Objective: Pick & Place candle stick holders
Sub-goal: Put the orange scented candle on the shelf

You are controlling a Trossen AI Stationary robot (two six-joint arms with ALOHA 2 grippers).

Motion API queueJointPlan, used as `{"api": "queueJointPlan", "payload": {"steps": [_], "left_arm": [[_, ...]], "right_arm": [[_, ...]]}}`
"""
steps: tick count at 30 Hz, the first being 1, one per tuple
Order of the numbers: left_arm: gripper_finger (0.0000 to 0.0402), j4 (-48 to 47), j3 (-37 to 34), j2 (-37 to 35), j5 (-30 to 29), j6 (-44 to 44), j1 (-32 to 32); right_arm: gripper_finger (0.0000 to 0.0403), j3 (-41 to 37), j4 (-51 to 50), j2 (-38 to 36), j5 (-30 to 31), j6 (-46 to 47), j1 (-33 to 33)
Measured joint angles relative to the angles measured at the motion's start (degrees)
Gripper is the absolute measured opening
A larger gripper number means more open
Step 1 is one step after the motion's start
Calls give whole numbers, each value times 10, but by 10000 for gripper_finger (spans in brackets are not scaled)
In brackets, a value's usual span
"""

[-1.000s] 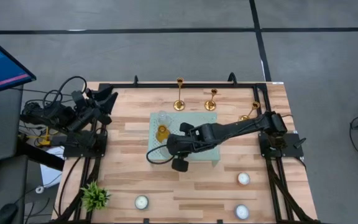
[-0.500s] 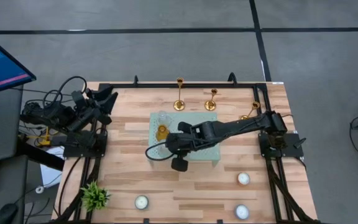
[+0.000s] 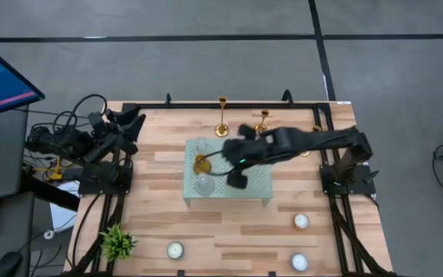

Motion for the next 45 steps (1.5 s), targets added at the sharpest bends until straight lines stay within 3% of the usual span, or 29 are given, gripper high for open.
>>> {"api": "queueJointPlan", "payload": {"steps": [9, 11, 15, 22, 27, 31, 36, 40, 45], "left_arm": [[240, 0, 0, 0, 0, 0, -38], [240, 0, 0, 0, 0, 0, -48], [240, 4, 0, 0, 0, -2, -64], [241, 9, 0, 0, 0, -18, -82], [241, 11, 1, -1, 0, -35, -107], [241, 11, 1, -2, 0, -37, -134], [240, 11, 1, -2, -1, -37, -154], [241, 11, 1, -2, -2, -37, -161], [241, 11, 1, -2, -2, -37, -168]], "right_arm": [[7, 0, -245, -120, 50, 208, 1], [23, -9, -253, -130, 52, 232, -4], [85, -40, -253, -155, 45, 257, -28], [230, -126, -258, -193, 68, 252, -108], [285, -166, -254, -214, 15, 255, -140], [293, -179, -255, -243, -41, 310, -89], [292, -178, -255, -255, -56, 463, 41], [292, -178, -255, -227, -72, 567, 135], [293, -179, -255, -173, -128, 651, 206]]}}
